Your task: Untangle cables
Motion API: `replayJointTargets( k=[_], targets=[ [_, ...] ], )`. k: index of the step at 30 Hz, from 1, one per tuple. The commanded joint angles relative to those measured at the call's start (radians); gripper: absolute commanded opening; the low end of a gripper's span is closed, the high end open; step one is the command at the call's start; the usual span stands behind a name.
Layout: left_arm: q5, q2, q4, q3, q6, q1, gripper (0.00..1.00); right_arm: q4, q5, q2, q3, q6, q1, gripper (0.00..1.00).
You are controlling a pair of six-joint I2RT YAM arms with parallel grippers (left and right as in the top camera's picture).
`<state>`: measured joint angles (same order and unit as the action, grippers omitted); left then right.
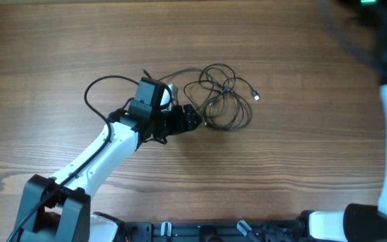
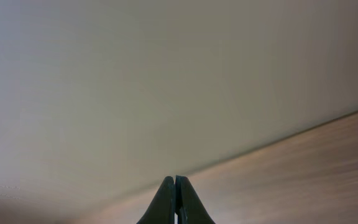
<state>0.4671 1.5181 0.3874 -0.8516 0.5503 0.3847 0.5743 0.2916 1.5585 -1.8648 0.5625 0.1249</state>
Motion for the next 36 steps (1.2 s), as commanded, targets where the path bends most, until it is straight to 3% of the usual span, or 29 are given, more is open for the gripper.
replayJointTargets(
  k=[1, 3, 6, 10, 18, 26, 36],
  targets=[
    [-0.024, -0.016, 0.008, 0.003, -0.023, 0.002, 0.86, 0.009, 0.279, -0.009, -0.047, 0.089, 0.177, 0.05],
    [-0.061, -0.016, 0.016, 0.003, -0.023, 0.001, 0.83, 0.072, 0.338, -0.004, -0.046, 0.06, 0.208, 0.09],
    [-0.162, -0.016, 0.03, 0.003, -0.023, -0.006, 0.84, 0.245, 0.352, 0.001, -0.046, -0.101, 0.208, 0.23],
    [-0.192, -0.017, 0.038, 0.003, -0.023, -0.041, 0.84, 0.469, 0.349, 0.019, -0.044, -0.266, 0.165, 0.36],
    [-0.252, -0.017, 0.094, 0.003, -0.023, -0.214, 0.88, 0.765, 0.253, 0.113, -0.044, -0.293, 0.042, 0.47],
    [-0.279, -0.017, 0.179, 0.003, -0.023, -0.41, 0.96, 0.829, 0.219, 0.277, -0.016, -0.296, -0.169, 0.55],
    [-0.336, -0.016, 0.203, 0.003, -0.023, -0.451, 1.0, 0.78, 0.149, 0.5, 0.025, -0.188, -0.38, 0.58]
  ],
)
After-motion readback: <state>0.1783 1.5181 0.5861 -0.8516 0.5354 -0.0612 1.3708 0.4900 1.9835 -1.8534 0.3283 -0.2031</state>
